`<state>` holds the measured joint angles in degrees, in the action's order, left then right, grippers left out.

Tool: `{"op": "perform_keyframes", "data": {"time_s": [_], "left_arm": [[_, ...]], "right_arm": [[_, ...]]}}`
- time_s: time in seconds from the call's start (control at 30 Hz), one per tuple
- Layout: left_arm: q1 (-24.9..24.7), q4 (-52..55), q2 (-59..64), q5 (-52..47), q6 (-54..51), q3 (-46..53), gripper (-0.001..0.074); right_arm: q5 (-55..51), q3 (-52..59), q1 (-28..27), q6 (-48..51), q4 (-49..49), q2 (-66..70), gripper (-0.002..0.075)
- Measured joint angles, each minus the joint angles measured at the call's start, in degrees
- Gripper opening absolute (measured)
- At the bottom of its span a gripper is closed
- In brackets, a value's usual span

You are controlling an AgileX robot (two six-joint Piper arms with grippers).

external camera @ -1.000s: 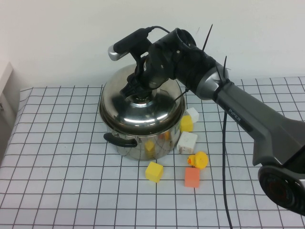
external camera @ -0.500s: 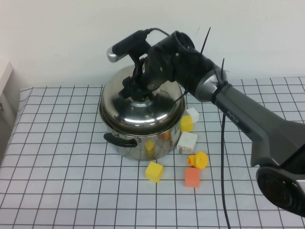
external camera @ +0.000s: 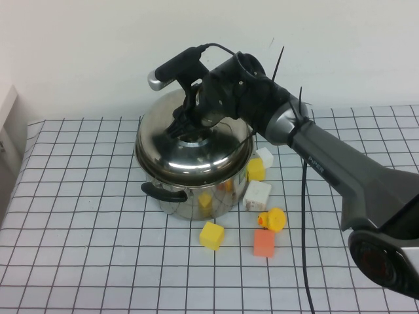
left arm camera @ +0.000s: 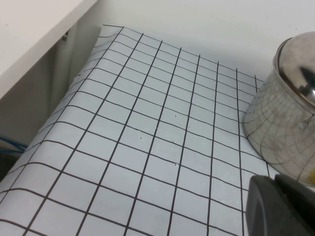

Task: Cover the pot
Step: Place the pot lid on the pot

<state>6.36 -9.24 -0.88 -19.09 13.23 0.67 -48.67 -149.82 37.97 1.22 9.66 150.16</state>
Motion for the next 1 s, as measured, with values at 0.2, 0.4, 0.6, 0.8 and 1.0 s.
{"op": "perform_keyframes", "data": {"time_s": [0.2,0.4,0.6,0.8,1.0], "left_arm": [[0.0,0.0,0.0,0.0,0.0,0.0,-0.0003],[0.0,0.0,0.0,0.0,0.22,0.0,-0.0003],[0.0,0.0,0.0,0.0,0.22,0.0,-0.0003],[0.0,0.0,0.0,0.0,0.22,0.0,-0.0003],[0.0,0.0,0.0,0.0,0.22,0.0,-0.0003]], "right_arm": [[-0.76,0.0,0.0,0.0,0.42,-0.49,0.0351],[-3.74,0.0,0.1,0.0,0.42,-3.15,0.0351],[-4.73,0.0,0.1,0.0,0.31,-4.24,0.0351],[-5.63,0.0,0.1,0.0,-0.05,-4.24,0.0351],[-5.75,0.0,0.1,0.0,-0.14,-4.04,0.035]]}}
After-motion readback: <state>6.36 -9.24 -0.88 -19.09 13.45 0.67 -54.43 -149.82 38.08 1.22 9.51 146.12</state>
